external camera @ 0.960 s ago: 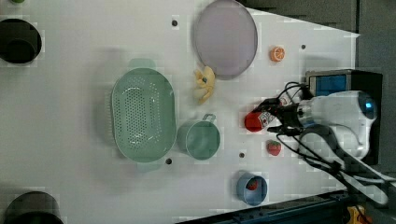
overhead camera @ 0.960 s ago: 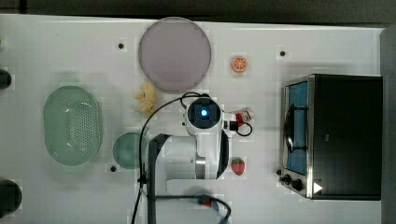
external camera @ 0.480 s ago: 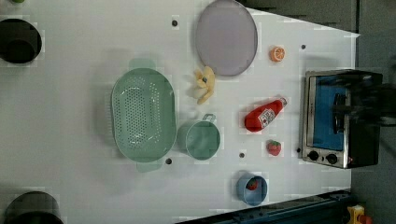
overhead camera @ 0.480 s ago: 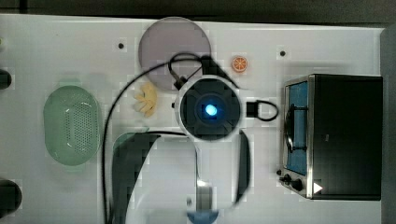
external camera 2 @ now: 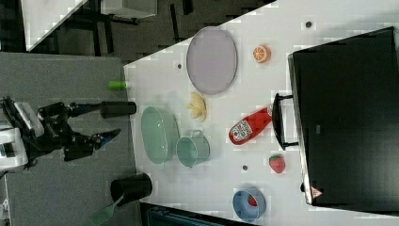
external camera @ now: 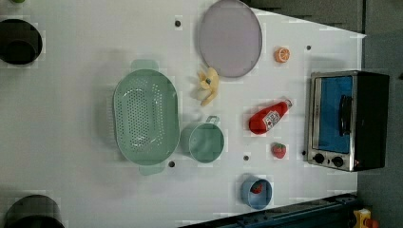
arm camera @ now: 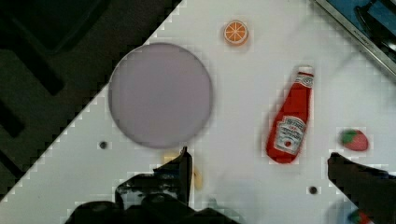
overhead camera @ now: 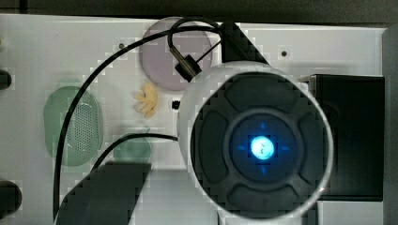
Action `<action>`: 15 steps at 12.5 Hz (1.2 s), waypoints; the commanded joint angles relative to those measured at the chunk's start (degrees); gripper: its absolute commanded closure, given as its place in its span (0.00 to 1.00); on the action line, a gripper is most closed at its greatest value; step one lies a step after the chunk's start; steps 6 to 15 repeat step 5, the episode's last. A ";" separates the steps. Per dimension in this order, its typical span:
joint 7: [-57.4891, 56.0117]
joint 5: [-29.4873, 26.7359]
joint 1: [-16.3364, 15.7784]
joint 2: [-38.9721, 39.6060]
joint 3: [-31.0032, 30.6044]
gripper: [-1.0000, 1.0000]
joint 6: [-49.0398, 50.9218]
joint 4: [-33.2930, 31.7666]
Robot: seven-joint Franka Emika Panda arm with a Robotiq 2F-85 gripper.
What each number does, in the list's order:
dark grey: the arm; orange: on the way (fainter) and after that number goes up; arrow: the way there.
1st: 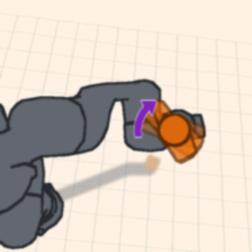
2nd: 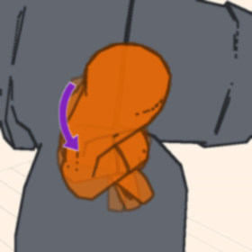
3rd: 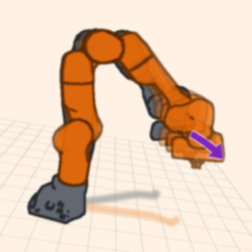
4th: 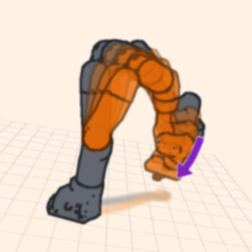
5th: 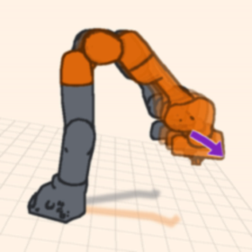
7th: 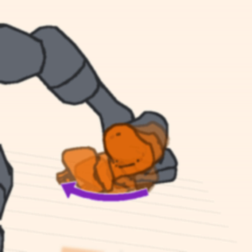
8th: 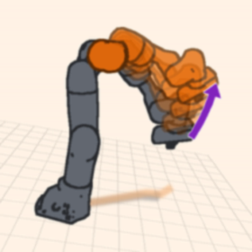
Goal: Pick Ketchup from oven and place it on table.
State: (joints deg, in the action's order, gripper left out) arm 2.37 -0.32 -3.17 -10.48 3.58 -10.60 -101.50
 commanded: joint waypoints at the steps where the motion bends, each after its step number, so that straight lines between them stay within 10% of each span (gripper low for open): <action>1: 0.57 -0.43 0.08 3.33 0.54 0.00 2.90 1.34; 15: 0.57 -0.43 0.07 3.85 0.53 0.00 2.85 1.22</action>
